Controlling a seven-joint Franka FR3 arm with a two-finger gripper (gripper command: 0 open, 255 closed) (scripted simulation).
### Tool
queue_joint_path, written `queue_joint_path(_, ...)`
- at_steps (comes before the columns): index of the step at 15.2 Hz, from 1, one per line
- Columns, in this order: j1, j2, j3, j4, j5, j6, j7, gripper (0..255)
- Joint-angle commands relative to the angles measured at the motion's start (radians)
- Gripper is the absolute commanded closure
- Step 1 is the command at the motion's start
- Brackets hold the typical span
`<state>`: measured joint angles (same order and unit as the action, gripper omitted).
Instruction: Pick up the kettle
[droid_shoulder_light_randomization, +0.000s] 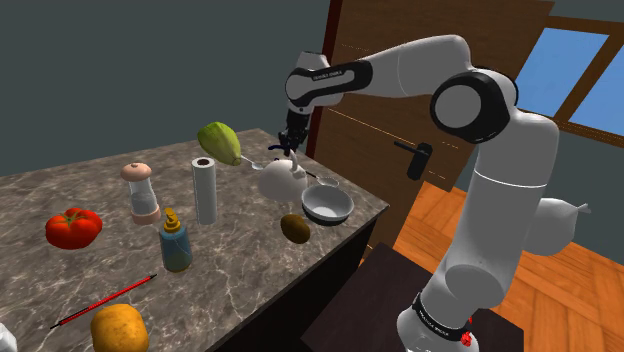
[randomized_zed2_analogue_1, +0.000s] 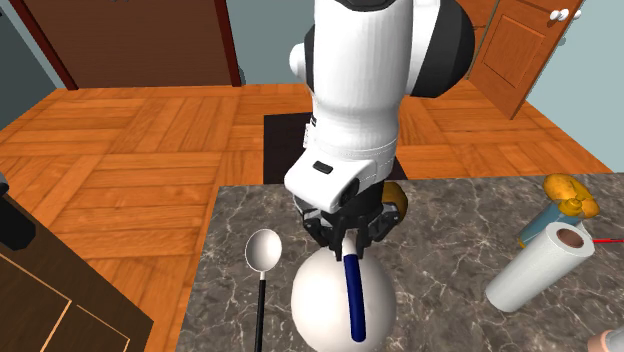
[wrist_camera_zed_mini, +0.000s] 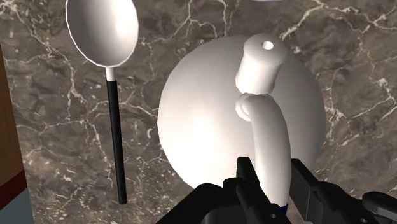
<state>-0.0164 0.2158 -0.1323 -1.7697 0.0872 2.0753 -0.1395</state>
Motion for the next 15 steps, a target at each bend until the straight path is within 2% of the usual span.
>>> queue_joint_path(1, 0.000, -0.007, -0.001, 0.017, -0.002, -0.022, 0.001, 255)
queue_joint_path(13, -0.002, -0.028, -0.003, 0.151, -0.009, -0.176, 0.012, 255)
queue_joint_path(15, -0.002, -0.028, -0.003, 0.153, -0.009, -0.178, 0.012, 255)
